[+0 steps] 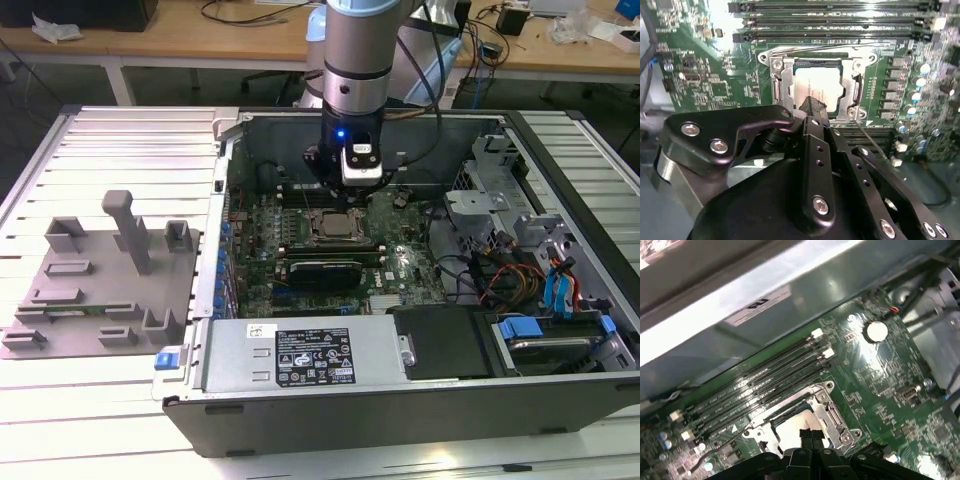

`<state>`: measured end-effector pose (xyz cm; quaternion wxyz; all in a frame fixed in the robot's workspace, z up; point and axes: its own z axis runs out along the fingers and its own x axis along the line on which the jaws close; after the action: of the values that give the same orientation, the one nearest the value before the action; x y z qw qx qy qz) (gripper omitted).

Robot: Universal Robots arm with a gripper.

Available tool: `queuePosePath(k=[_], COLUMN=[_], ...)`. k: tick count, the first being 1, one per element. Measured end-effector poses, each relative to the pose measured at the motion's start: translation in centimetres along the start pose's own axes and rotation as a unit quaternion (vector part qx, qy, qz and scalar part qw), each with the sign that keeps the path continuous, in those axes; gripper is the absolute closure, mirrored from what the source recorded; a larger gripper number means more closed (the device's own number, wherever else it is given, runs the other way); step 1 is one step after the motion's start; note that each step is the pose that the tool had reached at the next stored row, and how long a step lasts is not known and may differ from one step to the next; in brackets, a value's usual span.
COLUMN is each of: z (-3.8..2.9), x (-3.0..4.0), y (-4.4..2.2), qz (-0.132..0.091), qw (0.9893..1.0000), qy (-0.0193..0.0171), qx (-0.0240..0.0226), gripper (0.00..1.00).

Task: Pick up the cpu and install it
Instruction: 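Close the cpu cover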

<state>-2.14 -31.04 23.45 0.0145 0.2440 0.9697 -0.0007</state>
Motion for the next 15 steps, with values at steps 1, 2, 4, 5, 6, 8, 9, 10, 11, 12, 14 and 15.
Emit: queuePosePath(k=[1,2,4,5,6,8,9,10,11,12,14,15], z=[0.01,0.02,0.04,0.05,0.06,0.08,0.09,0.09,0.11,0.13,0.16,0.17], x=[0.0,0.0,0.0,0.0,0.0,0.0,0.0,0.0,0.0,0.0,0.0,0.01], y=[0.0,0.0,0.0,0.0,0.0,0.0,0.0,0.0,0.0,0.0,0.0,-0.01], qz=[-0.02,-0.037,-0.064,-0.075,-0.088,-0.117,-0.127,-0.136,-0.152,-0.171,-0.196,-0.205], qw=[0.9998,0.9993,0.998,0.9972,0.9962,0.9932,0.9919,0.9907,0.9883,0.9853,0.9805,0.9788], qy=[0.0001,0.0002,0.0004,0.0004,0.0005,0.0007,0.0007,0.0008,0.0009,0.001,0.0011,0.0012], qx=[-0.0005,-0.001,-0.0018,-0.0021,-0.0025,-0.0033,-0.0036,-0.0039,-0.0043,-0.0048,-0.0055,-0.0058], gripper=[0.89,0.89,0.89,0.89,0.89,0.89,0.89,0.89,0.89,0.89,0.89,0.89])
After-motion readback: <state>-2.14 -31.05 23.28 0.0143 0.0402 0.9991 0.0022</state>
